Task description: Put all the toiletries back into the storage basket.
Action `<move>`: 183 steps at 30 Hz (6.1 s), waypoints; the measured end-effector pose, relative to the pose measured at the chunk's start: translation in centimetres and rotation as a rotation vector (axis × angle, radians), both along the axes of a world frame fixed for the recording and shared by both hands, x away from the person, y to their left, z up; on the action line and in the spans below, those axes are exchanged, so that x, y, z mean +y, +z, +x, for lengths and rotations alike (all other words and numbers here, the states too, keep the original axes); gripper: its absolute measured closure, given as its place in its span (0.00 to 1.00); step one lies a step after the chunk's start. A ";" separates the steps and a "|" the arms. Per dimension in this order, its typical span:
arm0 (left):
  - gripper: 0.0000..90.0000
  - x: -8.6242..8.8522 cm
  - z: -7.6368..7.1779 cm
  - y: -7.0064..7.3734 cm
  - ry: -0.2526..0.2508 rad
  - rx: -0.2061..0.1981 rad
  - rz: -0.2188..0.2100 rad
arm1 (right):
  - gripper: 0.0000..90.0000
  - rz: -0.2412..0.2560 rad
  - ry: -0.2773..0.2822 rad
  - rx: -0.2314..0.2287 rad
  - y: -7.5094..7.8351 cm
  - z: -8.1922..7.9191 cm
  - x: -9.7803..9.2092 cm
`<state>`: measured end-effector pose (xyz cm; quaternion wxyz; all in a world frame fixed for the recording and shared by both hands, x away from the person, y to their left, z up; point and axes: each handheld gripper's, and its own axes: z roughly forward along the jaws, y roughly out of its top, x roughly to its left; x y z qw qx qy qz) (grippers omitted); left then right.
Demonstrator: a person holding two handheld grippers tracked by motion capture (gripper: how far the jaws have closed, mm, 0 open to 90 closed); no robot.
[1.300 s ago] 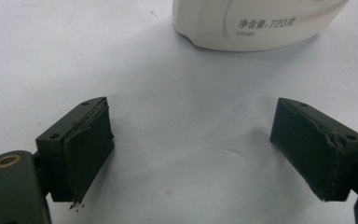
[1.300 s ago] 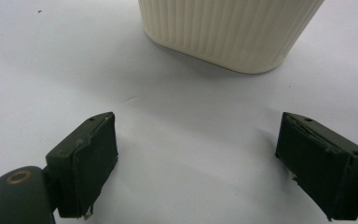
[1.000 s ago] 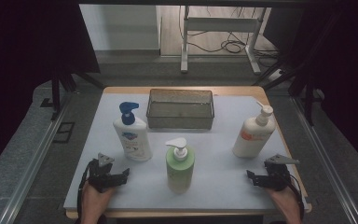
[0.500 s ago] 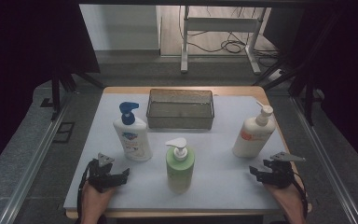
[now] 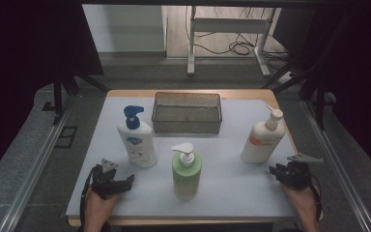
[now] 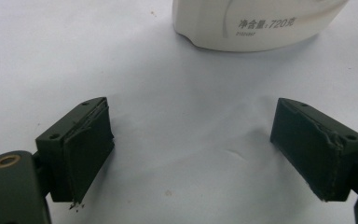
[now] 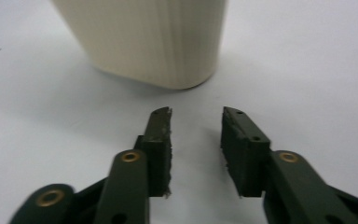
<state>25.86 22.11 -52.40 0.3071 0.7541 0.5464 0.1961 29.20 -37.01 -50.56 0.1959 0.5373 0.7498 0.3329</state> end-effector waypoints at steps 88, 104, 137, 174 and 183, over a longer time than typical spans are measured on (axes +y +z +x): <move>0.13 0.0 0.0 0.0 0.000 0.000 0.003 | 0.99 0.000 0.137 -0.048 -0.4 4.8 1.2; 0.13 0.0 0.0 0.0 -0.001 0.000 0.003 | 0.99 -0.014 0.188 -0.034 -0.4 3.5 2.5; 0.13 0.0 0.0 0.0 0.000 0.000 0.002 | 0.95 -0.036 0.300 -0.013 -0.1 1.9 5.0; 0.13 0.0 0.0 0.0 -0.001 -0.001 0.003 | 0.38 -0.015 0.286 -0.074 3.4 -0.2 5.7; 0.13 0.0 0.0 0.0 -0.002 -0.001 0.002 | 0.26 0.027 0.302 -0.101 4.5 0.2 5.4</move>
